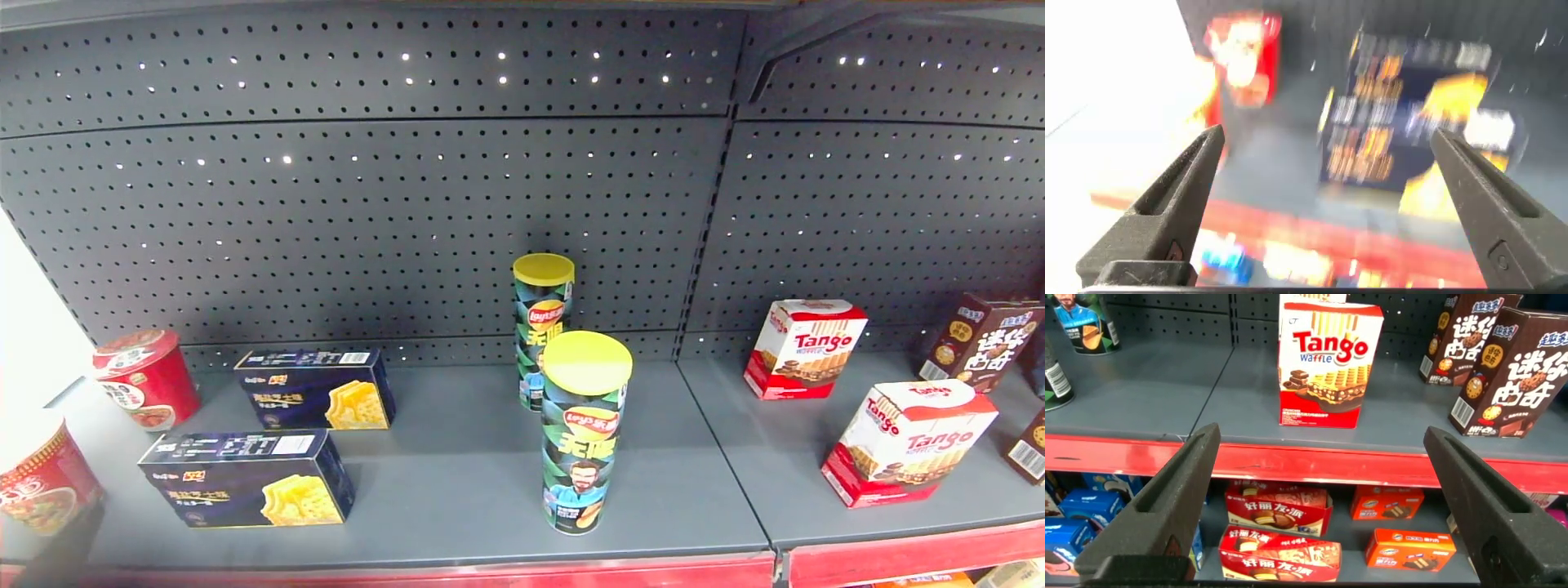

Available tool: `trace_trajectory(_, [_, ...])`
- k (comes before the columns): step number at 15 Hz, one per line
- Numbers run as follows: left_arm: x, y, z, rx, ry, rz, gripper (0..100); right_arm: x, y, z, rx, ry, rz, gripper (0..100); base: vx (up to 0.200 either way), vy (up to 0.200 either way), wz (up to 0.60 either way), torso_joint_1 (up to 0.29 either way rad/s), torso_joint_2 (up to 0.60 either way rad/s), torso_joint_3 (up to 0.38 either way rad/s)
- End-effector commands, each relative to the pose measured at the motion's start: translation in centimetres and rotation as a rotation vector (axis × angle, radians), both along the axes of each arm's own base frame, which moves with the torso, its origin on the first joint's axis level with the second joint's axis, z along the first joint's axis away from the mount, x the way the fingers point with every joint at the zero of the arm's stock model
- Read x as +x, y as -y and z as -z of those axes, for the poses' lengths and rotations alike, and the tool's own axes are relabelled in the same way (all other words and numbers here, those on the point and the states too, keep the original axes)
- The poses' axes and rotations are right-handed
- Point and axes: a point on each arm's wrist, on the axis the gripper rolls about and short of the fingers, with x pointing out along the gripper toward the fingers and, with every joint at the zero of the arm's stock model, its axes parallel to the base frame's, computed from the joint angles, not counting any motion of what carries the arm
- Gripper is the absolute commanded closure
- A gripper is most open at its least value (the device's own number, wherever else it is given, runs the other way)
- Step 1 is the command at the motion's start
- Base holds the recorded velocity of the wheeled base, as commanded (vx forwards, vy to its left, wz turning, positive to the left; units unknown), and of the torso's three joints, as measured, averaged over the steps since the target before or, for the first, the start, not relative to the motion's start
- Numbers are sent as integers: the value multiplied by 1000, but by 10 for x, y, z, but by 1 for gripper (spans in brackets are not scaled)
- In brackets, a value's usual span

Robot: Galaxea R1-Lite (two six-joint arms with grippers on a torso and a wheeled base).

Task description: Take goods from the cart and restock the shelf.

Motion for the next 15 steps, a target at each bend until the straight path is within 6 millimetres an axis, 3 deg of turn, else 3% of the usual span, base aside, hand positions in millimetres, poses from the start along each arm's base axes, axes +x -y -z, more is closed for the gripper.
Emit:
trace_trajectory(1, [-40,-3,32,-6,50,80,0,0,0,0,0,-1,-1,0,0,0,0,0,0,0])
trace_trajectory(4, [-58,-1,53,-27,13,143,0,0,0,0,0,-1,-1,0,0,0,0,0,0,0])
trace_trajectory(10, [-65,3,55,-9,86,249,0,0,0,0,0,-1,-1,0,0,0,0,0,0,0])
trace_trajectory(14, [-66,1,62,11,18,142,0,0,0,0,0,-1,-1,0,0,0,0,0,0,0])
trace_trajectory(15, [-71,0,63,23,88,165,0,0,0,0,0,-1,-1,0,0,0,0,0,0,0])
